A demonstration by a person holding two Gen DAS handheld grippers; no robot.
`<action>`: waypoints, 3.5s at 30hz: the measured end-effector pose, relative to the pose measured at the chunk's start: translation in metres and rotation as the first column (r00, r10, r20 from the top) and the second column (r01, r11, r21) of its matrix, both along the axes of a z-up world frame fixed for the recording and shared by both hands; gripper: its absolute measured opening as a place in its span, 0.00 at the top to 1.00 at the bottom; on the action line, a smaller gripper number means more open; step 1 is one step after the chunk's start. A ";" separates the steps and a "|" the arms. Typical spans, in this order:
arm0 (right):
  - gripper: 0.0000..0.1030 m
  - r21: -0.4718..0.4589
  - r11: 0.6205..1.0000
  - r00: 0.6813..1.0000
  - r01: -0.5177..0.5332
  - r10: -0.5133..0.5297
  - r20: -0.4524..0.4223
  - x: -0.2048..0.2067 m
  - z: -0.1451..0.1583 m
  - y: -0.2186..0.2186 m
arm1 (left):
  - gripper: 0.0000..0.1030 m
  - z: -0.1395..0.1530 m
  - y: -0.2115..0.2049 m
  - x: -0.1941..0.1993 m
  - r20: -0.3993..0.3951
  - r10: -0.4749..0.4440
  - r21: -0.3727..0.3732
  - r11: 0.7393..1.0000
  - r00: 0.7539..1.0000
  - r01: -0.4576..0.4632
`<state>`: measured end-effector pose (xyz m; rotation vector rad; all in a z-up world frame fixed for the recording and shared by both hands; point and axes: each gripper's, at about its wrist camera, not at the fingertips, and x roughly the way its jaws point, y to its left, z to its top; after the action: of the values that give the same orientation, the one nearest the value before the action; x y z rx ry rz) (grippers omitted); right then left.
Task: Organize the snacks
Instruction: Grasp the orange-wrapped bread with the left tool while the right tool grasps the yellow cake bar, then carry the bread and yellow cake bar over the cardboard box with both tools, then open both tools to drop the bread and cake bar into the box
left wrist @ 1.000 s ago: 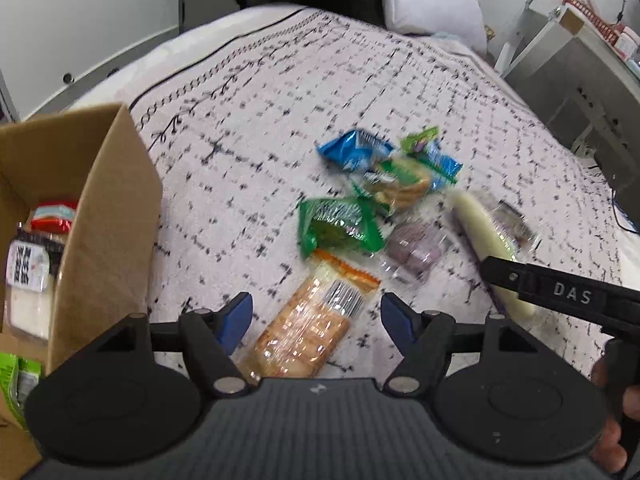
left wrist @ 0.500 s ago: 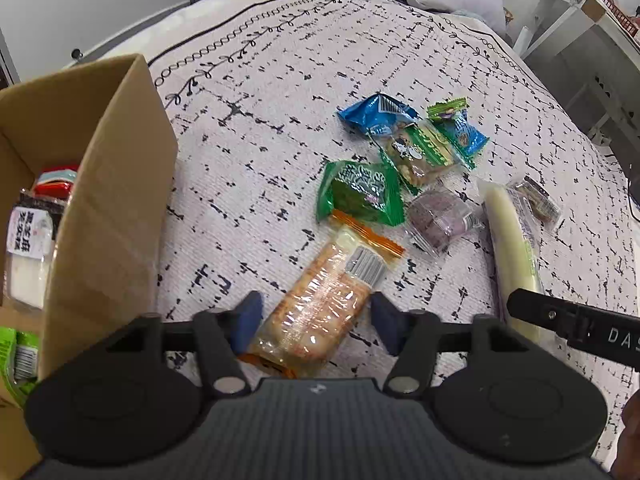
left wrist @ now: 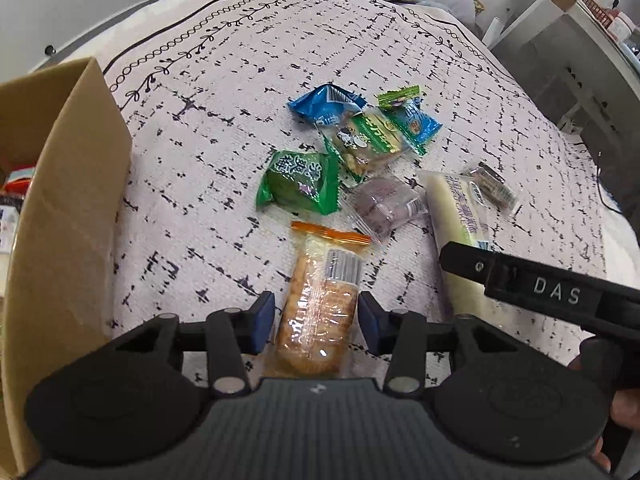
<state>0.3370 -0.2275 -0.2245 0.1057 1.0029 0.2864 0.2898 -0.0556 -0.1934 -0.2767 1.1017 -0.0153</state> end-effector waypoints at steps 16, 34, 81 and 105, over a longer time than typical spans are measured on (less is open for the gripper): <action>0.62 -0.068 0.997 1.000 -0.025 0.026 0.011 -0.010 0.002 0.002 | 0.66 -0.006 -0.004 0.000 -0.007 -0.034 0.056 0.998 0.999 0.034; 0.67 0.026 1.000 0.996 -0.001 -0.002 0.088 -0.026 0.049 0.007 | 0.66 0.049 0.020 -0.023 0.095 0.041 -0.061 0.998 0.995 -0.035; 0.67 0.097 0.988 0.981 -0.117 0.099 0.169 -0.061 0.112 0.157 | 0.66 0.103 0.176 -0.057 0.179 0.351 -0.237 0.922 0.919 -0.306; 0.67 0.117 0.979 0.980 -0.167 0.152 0.130 -0.059 0.103 0.199 | 0.50 0.091 0.221 -0.060 0.093 0.495 -0.277 0.846 0.864 -0.455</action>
<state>0.2784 -0.0286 -0.1214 0.1222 0.8744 0.4984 0.2296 0.1657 -0.1024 -0.7601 0.8435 0.2694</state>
